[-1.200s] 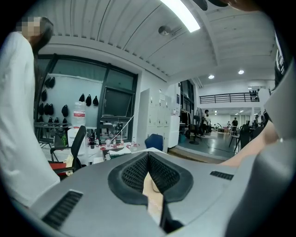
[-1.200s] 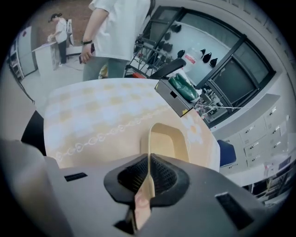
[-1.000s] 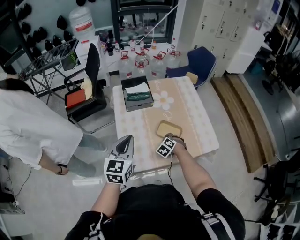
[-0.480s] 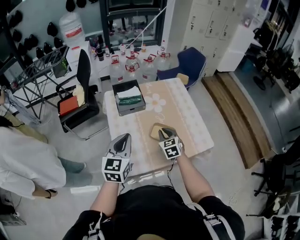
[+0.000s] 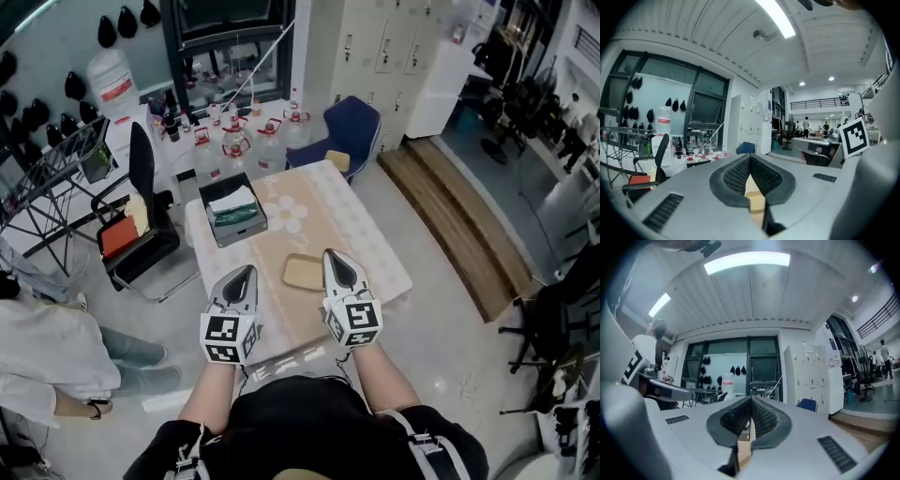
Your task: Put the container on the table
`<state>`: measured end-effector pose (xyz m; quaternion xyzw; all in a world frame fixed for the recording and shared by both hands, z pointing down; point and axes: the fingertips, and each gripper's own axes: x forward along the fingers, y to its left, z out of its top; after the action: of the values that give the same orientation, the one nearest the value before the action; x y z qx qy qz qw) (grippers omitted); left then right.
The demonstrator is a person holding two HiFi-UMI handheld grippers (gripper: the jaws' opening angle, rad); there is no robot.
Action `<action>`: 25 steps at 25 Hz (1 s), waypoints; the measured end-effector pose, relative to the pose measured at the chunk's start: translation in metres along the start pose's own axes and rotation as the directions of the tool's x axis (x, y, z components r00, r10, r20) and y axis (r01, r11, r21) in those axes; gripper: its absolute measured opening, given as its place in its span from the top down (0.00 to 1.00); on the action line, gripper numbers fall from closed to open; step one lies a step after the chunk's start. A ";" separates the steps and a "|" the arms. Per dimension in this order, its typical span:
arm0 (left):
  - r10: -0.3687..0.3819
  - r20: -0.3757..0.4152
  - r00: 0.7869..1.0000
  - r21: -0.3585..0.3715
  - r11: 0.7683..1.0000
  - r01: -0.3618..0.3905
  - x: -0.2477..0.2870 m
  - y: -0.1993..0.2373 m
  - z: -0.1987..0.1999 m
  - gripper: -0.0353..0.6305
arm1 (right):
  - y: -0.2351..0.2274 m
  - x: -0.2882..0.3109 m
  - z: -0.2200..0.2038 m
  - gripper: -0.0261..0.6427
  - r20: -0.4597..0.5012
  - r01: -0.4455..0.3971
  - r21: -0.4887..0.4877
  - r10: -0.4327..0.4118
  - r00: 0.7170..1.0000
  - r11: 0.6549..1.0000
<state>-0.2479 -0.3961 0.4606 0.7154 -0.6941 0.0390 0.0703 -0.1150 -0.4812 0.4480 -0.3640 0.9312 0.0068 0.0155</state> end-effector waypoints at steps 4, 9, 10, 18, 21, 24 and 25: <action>-0.022 -0.002 1.000 0.005 1.000 0.022 0.006 -0.009 0.004 0.93 | -0.002 -0.021 0.015 0.94 0.040 0.035 -0.002 -0.035 0.999 0.999; -0.039 -0.003 0.999 0.008 0.999 0.039 0.010 -0.018 0.000 0.93 | -0.002 -0.028 0.009 0.94 0.036 0.040 -0.004 -0.040 0.999 0.999; -0.041 -0.004 0.999 0.008 0.999 0.041 0.010 -0.019 0.000 0.93 | -0.001 -0.029 0.009 0.94 0.035 0.039 -0.003 -0.039 0.999 0.999; -0.041 -0.003 0.999 0.010 0.999 0.041 0.001 -0.019 0.003 0.93 | 0.008 -0.031 0.010 0.94 0.031 0.032 -0.008 -0.032 0.999 0.999; -0.038 0.000 0.999 0.009 0.999 0.038 -0.003 -0.021 0.006 0.93 | 0.011 -0.034 0.012 0.94 0.029 0.024 -0.014 -0.024 0.999 1.000; -0.040 0.002 0.999 0.011 0.999 0.040 -0.004 -0.024 0.006 0.93 | 0.013 -0.036 0.012 0.94 0.030 0.021 -0.040 -0.020 0.999 0.999; -0.041 0.002 0.999 0.012 0.999 0.041 -0.005 -0.025 0.006 0.93 | 0.014 -0.037 0.011 0.94 0.031 0.020 -0.045 -0.018 0.999 0.999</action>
<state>-0.2231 -0.3916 0.4530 0.7299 -0.6791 0.0407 0.0660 -0.0969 -0.4453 0.4382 -0.3729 0.9270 0.0333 0.0215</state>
